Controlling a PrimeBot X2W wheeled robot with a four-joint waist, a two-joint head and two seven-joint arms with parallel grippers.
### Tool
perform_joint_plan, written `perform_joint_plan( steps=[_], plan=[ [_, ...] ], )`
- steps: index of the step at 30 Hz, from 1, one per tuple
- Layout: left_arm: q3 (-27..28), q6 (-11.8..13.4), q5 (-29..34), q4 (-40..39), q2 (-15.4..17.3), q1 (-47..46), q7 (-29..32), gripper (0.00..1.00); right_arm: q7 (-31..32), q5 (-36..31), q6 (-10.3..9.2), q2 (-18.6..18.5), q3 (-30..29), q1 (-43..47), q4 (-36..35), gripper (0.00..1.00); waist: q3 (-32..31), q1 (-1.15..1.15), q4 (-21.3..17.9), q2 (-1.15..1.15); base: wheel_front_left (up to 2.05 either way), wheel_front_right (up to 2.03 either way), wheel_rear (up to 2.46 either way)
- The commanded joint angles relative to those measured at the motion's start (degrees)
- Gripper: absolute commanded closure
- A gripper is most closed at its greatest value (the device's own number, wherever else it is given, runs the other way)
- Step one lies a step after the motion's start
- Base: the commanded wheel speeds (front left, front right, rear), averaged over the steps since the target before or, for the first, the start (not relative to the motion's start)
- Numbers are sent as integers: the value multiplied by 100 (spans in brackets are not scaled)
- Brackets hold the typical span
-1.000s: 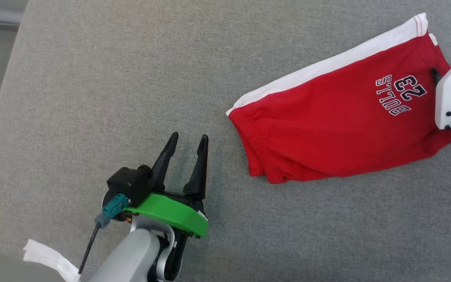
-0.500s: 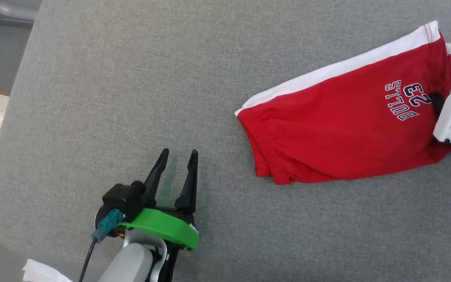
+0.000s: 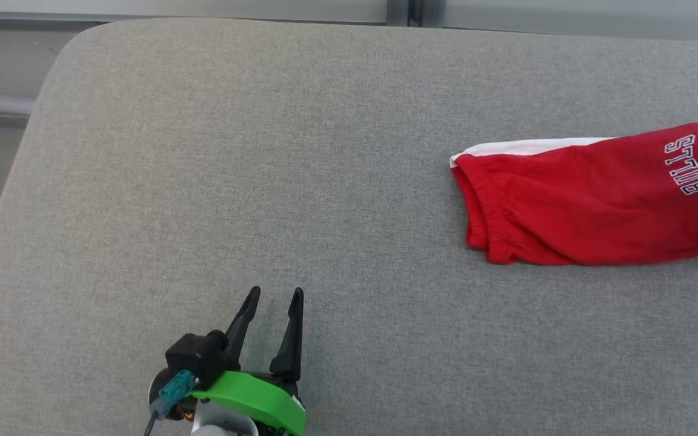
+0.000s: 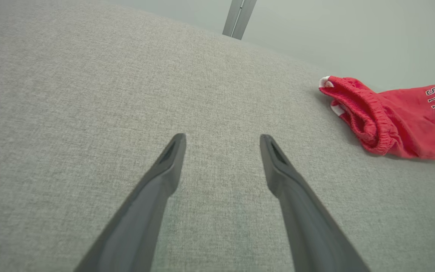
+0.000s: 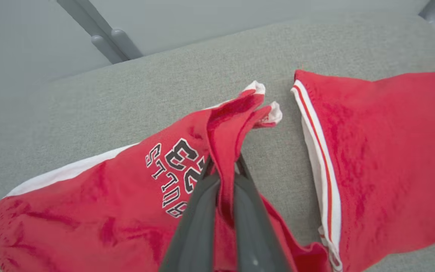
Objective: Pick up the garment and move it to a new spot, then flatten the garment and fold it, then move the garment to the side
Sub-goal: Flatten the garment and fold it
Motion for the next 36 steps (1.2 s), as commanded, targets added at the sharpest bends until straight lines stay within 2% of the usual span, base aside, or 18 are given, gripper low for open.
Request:
perform_joint_plan(
  steps=[1, 6, 11, 16, 23, 24, 25, 26, 32, 36],
  plan=[
    [5, -8, -48, 1, -32, 120, -2, 0, 75, 79, 1, 40, 197, -36, -158, 100, -91, 0, 7, 0, 0, 0, 0],
    [-36, -77, 13, 55, -162, 211, -2, 0, 391, 375, 1, 334, 1340, 170, -787, 100, -91, 0, 133, 0, 0, 0, 0],
    [-45, -166, 51, 199, -299, 165, -2, 0, 569, 512, 1, 687, 2273, 396, -974, 100, -37, 0, 273, 0, 0, 0, 0],
    [-38, -278, 125, 409, -389, 40, -2, 0, 389, 394, 1, 933, 2535, 414, -729, 100, -26, 0, 423, 0, 0, 0, 0],
    [62, -343, 195, 612, -444, 95, -2, 0, 181, 328, 1, 1192, 2563, 292, -484, 100, -114, 0, 428, 0, 0, 0, 0],
    [55, -365, 199, 647, -452, 109, -2, 0, 153, 311, 1, 1226, 2569, 285, -448, 71, -129, 0, 414, 0, 0, 0, 0],
    [46, -382, 201, 677, -460, 109, -2, 0, 118, 287, 1, 1251, 2614, 294, -424, 52, -140, 0, 400, 0, 0, 0, 0],
    [45, -394, 202, 695, -463, 102, -2, 0, 79, 268, 1, 1265, 2650, 297, -414, 0, -155, 0, 385, 0, 0, 0, 0],
    [132, -417, 227, 840, -473, 74, -1, 0, -533, 558, 1, 1574, 2663, 451, -479, 0, -319, 0, 186, 0, 0, 0, 0],
    [262, -430, 266, 912, -383, 175, -2, 0, -1183, 878, 1, 1712, 2645, 756, -770, 0, -576, 0, 11, 0, 0, 0, 0]
  ],
)
